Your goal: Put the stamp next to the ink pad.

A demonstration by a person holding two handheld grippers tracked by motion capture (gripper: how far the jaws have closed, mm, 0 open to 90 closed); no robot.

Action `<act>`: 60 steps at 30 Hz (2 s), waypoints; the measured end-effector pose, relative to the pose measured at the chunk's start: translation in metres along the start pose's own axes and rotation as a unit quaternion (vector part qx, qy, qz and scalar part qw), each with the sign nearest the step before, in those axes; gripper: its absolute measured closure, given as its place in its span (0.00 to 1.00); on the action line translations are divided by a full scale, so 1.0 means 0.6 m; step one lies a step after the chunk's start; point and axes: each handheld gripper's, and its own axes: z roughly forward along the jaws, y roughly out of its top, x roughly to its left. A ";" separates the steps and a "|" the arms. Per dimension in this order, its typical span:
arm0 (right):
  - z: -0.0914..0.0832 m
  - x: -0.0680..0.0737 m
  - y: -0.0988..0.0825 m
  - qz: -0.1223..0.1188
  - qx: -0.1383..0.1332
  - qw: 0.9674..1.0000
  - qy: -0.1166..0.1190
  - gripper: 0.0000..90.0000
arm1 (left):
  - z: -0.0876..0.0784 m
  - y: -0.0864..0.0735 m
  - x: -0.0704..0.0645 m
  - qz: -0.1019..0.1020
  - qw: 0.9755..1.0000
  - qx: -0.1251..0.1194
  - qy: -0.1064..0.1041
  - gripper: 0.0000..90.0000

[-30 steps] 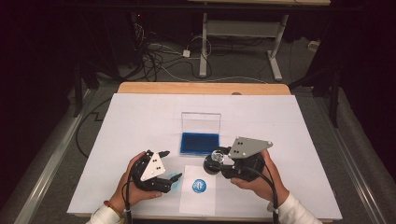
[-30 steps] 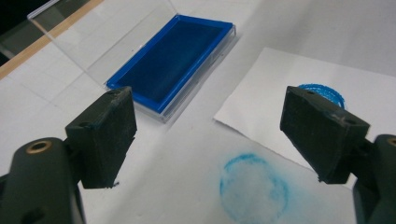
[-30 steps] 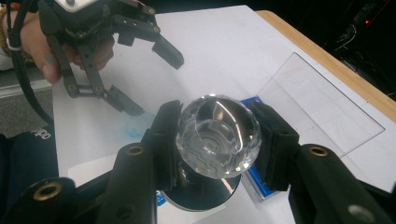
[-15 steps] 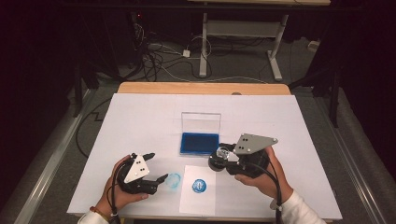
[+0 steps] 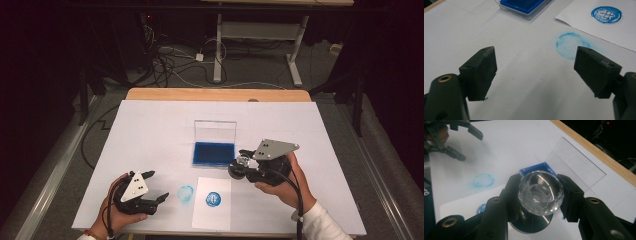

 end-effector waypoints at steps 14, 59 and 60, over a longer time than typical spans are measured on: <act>0.024 -0.045 -0.003 0.015 0.034 0.999 -0.026 0.64 | 0.004 -0.002 0.003 -0.001 1.000 0.011 -0.001 0.20; 0.126 -0.115 -0.053 0.064 0.132 0.987 -0.061 0.63 | 0.007 -0.003 -0.002 0.009 1.000 0.023 0.005 0.20; 0.127 -0.115 -0.054 0.065 0.131 0.987 -0.060 0.63 | 0.007 -0.003 -0.002 0.009 1.000 0.023 0.004 0.20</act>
